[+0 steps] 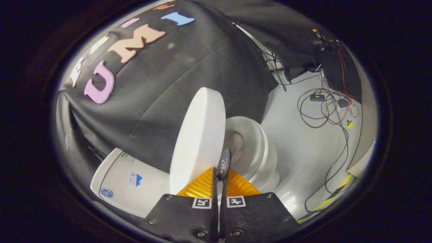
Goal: Open the toilet lid.
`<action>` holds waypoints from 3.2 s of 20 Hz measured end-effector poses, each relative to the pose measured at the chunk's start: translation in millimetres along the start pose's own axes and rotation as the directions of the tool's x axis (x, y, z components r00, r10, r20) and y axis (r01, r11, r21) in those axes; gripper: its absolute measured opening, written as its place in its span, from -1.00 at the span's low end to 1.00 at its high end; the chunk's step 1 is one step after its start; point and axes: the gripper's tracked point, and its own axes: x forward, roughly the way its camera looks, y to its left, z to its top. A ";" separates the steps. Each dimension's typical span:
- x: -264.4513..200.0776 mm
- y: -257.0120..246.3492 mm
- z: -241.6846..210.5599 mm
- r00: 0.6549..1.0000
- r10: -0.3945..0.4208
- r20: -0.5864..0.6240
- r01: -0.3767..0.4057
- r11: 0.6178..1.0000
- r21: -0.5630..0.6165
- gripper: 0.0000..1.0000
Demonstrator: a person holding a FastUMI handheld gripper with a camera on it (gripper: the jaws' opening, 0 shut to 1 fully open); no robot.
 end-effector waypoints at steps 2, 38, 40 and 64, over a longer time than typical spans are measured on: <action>-3.0 5.8 2.8 1.000 0.005 0.003 -0.005 1.000 -0.009 -0.96; -61.8 139.5 11.9 0.992 0.099 0.076 -0.077 0.965 -0.249 -0.96; -65.4 146.7 9.8 0.992 0.102 0.077 -0.078 0.962 -0.263 -0.96; -94.7 240.9 -34.0 0.974 0.200 0.108 -0.119 0.854 -0.507 -0.96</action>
